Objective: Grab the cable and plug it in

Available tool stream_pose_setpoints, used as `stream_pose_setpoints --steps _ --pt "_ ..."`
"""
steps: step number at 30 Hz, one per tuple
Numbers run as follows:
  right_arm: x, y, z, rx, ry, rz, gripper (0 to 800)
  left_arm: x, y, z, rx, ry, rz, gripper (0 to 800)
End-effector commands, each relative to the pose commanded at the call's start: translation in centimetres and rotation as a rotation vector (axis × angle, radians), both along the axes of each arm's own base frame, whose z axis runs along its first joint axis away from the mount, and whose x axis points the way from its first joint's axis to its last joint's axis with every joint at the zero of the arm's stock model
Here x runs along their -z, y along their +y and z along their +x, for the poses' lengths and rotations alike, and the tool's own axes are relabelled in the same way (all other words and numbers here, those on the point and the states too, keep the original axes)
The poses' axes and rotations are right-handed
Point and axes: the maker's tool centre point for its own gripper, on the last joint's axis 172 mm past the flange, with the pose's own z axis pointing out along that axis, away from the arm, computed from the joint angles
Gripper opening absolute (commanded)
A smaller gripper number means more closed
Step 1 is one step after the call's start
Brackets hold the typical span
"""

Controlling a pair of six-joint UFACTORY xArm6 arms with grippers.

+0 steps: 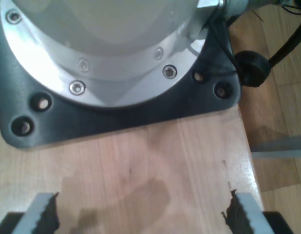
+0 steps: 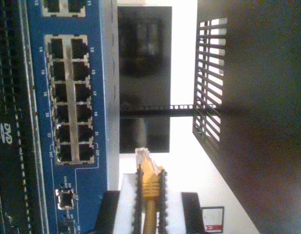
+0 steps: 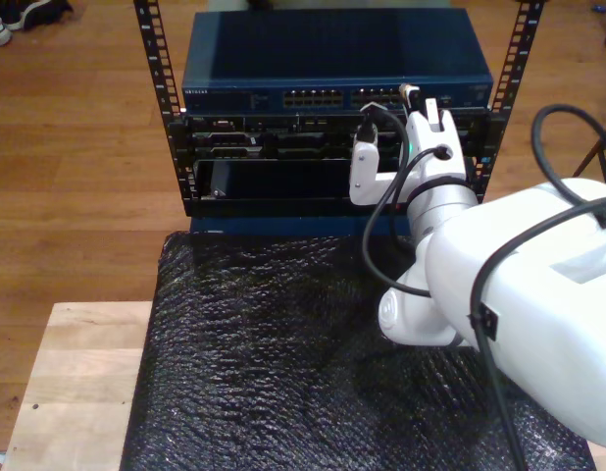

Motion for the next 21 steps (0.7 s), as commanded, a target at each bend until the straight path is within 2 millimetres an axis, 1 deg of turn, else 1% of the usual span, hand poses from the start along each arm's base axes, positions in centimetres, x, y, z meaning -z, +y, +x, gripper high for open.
stream_pose_setpoints --steps 1,3,6,7,13,16,21 --pt "-0.3 -0.1 -0.2 0.009 -0.011 0.006 0 0.0 0.0 0.0 0.0 0.0 0.001 800" --pt "-0.2 -0.4 -0.5 0.028 -0.025 0.005 0 0.0 0.0 0.0 0.0 0.0 0.0 800" --pt "0.3 -0.3 -0.3 0.042 -0.034 -0.004 0 0.0 0.0 0.0 0.0 0.0 0.001 800" --pt "0.5 -0.6 -0.2 0.052 -0.032 -0.004 0 0.0 0.0 0.0 0.0 0.0 0.001 800" --pt "0.3 -0.7 0.3 0.087 -0.084 0.012 0 0.0 0.0 0.0 0.0 0.0 0.001 800" --pt "1.3 -0.6 0.5 0.086 -0.076 0.011 0 0.0 0.0 0.0 0.0 0.0 0.0 800" --pt "2.1 -0.6 0.5 0.085 -0.066 0.006 0 0.0 0.0 0.0 0.0 0.0 0.0 800"
